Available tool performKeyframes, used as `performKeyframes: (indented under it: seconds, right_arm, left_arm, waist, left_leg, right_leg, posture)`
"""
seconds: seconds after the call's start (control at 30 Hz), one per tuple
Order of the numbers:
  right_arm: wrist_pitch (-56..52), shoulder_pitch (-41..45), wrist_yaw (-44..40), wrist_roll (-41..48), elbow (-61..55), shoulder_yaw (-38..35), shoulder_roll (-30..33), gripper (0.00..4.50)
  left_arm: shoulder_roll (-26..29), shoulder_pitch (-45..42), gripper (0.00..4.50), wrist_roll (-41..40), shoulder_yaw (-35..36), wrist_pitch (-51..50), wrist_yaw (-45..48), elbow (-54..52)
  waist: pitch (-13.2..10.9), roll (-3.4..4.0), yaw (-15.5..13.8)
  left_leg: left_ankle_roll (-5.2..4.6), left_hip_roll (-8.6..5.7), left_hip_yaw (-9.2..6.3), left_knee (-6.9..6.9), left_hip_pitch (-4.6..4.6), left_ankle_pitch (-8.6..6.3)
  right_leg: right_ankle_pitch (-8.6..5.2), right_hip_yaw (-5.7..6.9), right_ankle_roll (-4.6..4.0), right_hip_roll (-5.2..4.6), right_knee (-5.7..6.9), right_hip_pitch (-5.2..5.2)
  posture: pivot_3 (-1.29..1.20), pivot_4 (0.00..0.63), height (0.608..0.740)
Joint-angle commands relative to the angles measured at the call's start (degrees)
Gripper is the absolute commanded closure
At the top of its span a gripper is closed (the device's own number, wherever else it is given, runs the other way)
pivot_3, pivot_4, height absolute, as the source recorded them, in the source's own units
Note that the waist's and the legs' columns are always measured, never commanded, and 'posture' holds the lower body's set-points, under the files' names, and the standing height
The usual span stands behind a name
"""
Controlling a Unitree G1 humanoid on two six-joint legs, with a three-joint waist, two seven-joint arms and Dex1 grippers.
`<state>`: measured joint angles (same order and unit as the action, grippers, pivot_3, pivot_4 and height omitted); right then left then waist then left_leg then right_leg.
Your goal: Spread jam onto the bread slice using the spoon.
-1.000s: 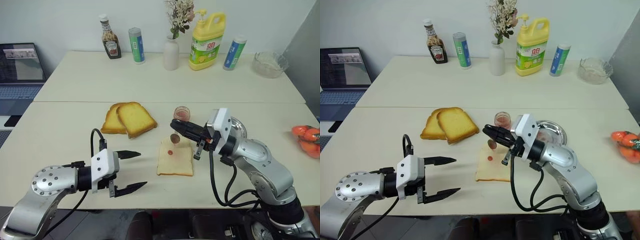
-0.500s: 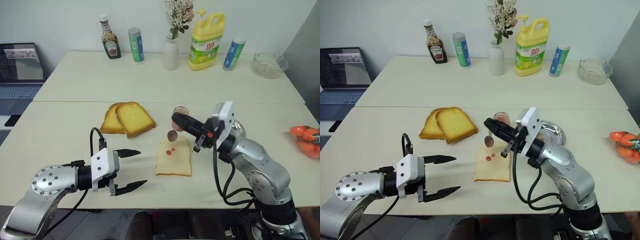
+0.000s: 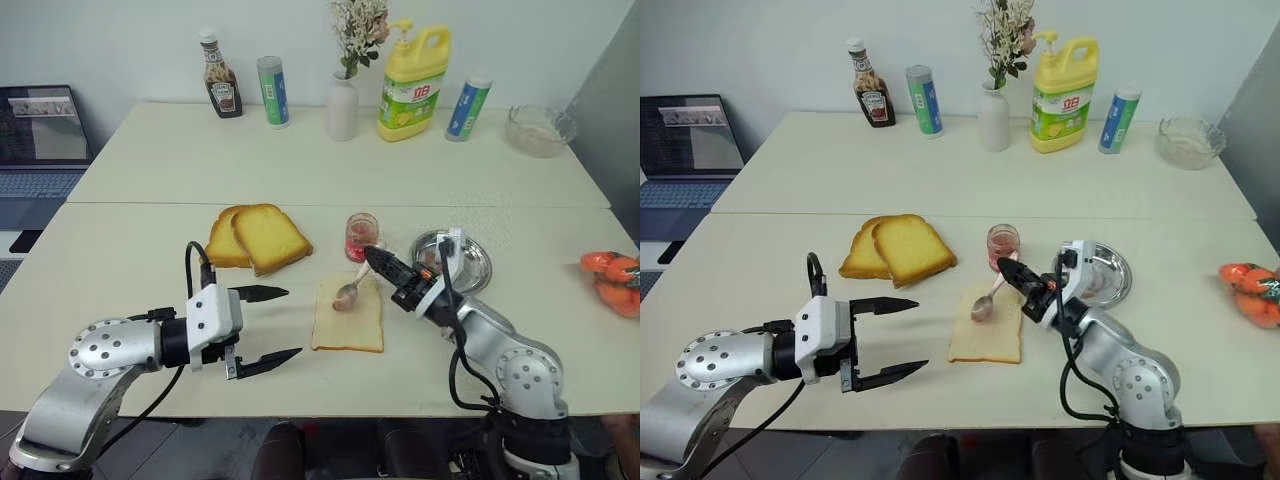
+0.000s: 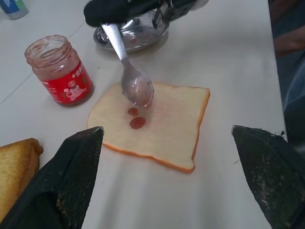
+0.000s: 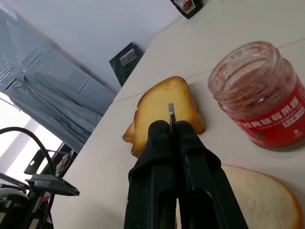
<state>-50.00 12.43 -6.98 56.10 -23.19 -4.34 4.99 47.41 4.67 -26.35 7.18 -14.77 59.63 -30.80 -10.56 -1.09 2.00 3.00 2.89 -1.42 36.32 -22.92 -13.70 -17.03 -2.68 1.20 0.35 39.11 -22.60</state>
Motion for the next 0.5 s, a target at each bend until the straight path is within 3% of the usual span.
performKeyframes:
  seconds: [0.03,0.2,0.5]
  right_arm:
    - [2.6,2.0,1.4,-1.6,3.1,0.0,-2.6,4.45]
    - [2.8,2.3,0.2,-3.9,7.5,0.5,-3.4,4.45]
    - [-7.5,-1.8,0.7,6.0,4.0,-2.3,1.4,4.45]
  left_arm:
    - [0.9,0.0,0.0,-1.1,2.1,0.5,0.7,-0.5]
    - [0.9,-0.8,0.0,-0.1,1.2,1.1,0.8,0.3]
    - [0.9,-0.3,0.0,0.7,1.2,1.4,0.7,0.4]
  waist:
    - [0.0,0.0,0.0]
    - [0.0,0.0,0.0]
    - [0.0,0.0,0.0]
  left_leg:
    - [0.0,0.0,0.0,0.0,0.0,0.0]
    - [0.0,0.0,0.01,0.0,0.01,0.0]
    - [0.0,0.0,0.0,0.0,0.0,0.0]
  right_leg:
    - [0.0,0.0,0.0,0.0,0.0,0.0]
    - [0.0,0.0,0.0,0.0,0.0,0.0]
    - [0.0,0.0,0.0,0.0,0.0,0.0]
  posture:
    - [0.0,0.15,0.74]
    - [0.0,0.15,0.74]
    - [0.0,0.15,0.74]
